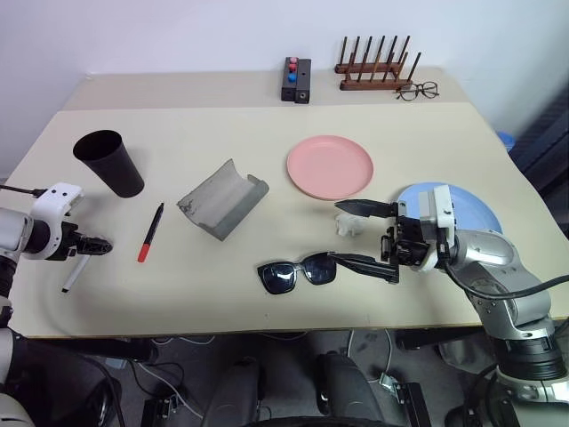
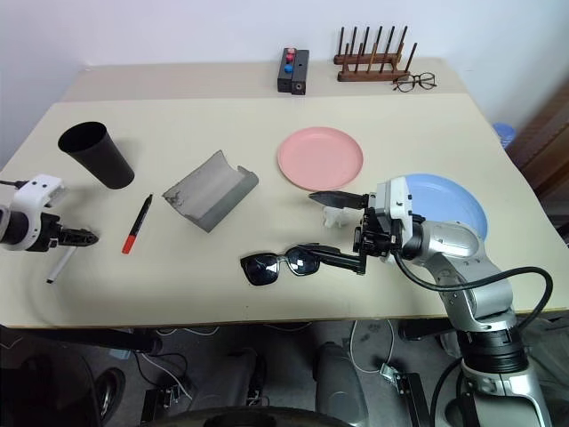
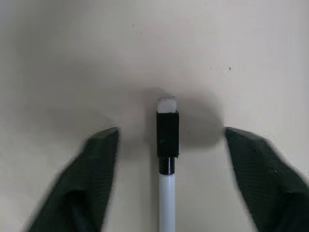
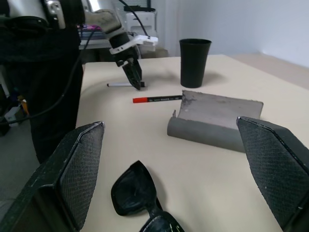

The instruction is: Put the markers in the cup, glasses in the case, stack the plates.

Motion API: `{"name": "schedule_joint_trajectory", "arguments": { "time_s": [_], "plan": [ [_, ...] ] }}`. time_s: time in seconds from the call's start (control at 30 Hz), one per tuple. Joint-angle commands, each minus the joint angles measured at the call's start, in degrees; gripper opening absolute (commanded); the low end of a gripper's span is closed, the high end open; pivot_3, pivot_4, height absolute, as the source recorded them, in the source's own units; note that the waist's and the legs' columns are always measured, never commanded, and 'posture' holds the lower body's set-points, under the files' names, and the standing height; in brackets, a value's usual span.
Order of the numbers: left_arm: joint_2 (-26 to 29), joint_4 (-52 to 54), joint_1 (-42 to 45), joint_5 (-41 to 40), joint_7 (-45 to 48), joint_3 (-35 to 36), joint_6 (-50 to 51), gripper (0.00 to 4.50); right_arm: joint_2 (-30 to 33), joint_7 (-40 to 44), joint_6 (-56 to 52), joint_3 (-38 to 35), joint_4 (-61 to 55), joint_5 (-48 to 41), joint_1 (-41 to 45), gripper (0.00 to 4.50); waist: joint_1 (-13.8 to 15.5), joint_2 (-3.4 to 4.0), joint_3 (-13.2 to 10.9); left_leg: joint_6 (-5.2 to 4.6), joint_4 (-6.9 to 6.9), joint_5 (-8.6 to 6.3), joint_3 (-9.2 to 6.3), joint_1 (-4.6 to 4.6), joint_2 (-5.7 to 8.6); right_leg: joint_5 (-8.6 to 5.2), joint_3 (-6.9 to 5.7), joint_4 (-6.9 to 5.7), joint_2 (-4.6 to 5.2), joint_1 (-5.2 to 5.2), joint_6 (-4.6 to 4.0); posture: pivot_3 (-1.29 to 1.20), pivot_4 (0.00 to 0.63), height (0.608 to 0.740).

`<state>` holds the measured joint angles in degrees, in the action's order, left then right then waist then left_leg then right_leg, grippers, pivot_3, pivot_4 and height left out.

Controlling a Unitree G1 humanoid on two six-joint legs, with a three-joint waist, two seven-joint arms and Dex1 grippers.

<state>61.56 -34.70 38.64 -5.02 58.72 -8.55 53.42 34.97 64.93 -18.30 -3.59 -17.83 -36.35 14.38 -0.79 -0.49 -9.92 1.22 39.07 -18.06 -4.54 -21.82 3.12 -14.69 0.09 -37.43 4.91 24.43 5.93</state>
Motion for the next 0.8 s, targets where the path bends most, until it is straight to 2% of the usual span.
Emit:
{"name": "schedule_joint_trajectory", "arguments": {
  "time_s": [0.03, 0.1, 0.13, 0.27, 0.37, 0.5, 0.57, 0.63, 0.8],
  "plan": [
    [-0.02, -0.17, -0.24, 1.02, 0.92, -0.74, 0.16, 1.46, 0.75, 0.14, 1.01, -1.47, -1.81, -0.84, 0.21, 4.5, 0.0, 0.0, 0.0, 0.0, 0.0, 0.0, 0.0, 0.0, 0.01, 0.0, 0.0, 0.0, 0.01, 0.0, 0.0, 0.0, 0.15, 0.74],
    [-0.33, -0.56, -0.21, 1.1, 0.72, -0.39, 0.31, 0.4, 0.79, 0.13, 1.0, -1.58, -1.66, -0.84, 0.14, 4.5, 0.0, 0.0, 0.0, 0.0, 0.0, 0.0, 0.0, 0.01, 0.01, 0.0, 0.0, -0.01, 0.01, 0.0, 0.0, 0.0, 0.15, 0.74],
    [-0.38, -0.72, -0.11, 1.29, 0.58, -0.27, 0.13, 0.04, 0.79, 0.12, 0.99, -1.61, -1.59, -0.83, 0.02, 4.5, 0.0, 0.0, 0.0, 0.0, 0.0, 0.0, 0.0, 0.01, 0.0, 0.0, 0.0, -0.01, 0.01, 0.0, 0.0, 0.0, 0.15, 0.74],
    [1.01, 2.68, 1.51, 1.41, 1.57, 0.35, -0.62, 0.04, 0.74, 0.07, 1.31, -1.6, -1.07, -0.4, -0.39, 4.5, 0.0, 0.0, 0.0, 0.0, 0.0, 0.0, 0.0, 0.01, 0.0, 0.0, 0.0, -0.03, 0.0, 0.0, 0.0, 0.0, 0.15, 0.74],
    [1.06, 8.26, 4.57, -1.41, 2.98, 3.55, -1.58, 0.04, 0.78, 0.07, 1.36, -1.66, -0.36, -0.21, -0.11, 4.5, 0.26, -0.24, -0.05, 0.0, 0.06, 0.0, -0.04, -0.05, 0.0, 0.0, -0.02, -0.03, 0.01, 0.0, 0.0, 0.0, 0.15, 0.74],
    [-2.92, 16.26, 7.3, -9.55, 4.76, 12.11, -6.92, 0.04, 0.57, 0.15, 1.7, -1.5, 0.57, 0.12, 0.4, 4.5, 0.42, -0.29, -0.03, 0.02, 0.13, 0.01, -0.15, -0.22, 0.04, 0.0, -0.1, 0.03, 0.09, 0.03, 0.0, 0.0, 0.15, 0.74],
    [-5.35, 17.88, 8.42, -11.73, 4.73, 15.33, -13.05, 0.04, 0.46, 0.12, 1.81, -1.38, 0.93, 0.17, 0.65, 4.5, 0.2, -0.29, -0.03, 0.07, 0.13, 0.04, -0.15, -0.22, 0.04, 0.0, -0.12, 0.05, 0.1, 0.04, 0.0, 0.0, 0.15, 0.74],
    [-8.23, 15.69, 10.76, -11.33, 0.36, 18.19, -20.95, 0.04, 0.35, 0.11, 2.04, -1.23, 1.29, 0.26, 0.93, 4.5, 0.0, -0.29, -0.03, 0.29, 0.11, 0.16, -0.14, -0.22, 0.02, 0.0, -0.11, 0.06, 0.09, 0.06, 0.0, 0.0, 0.15, 0.74],
    [-12.92, 0.88, 18.36, -8.41, -9.94, 22.12, -42.68, 0.04, 0.04, -0.45, 2.32, -1.14, 1.99, 0.5, 1.55, 4.5, -0.1, -0.29, -0.03, 0.38, 0.09, 0.21, -0.1, -0.21, 0.0, 0.01, -0.11, -0.01, 0.05, 0.14, 0.0, 0.0, 0.15, 0.74]
  ]
}}
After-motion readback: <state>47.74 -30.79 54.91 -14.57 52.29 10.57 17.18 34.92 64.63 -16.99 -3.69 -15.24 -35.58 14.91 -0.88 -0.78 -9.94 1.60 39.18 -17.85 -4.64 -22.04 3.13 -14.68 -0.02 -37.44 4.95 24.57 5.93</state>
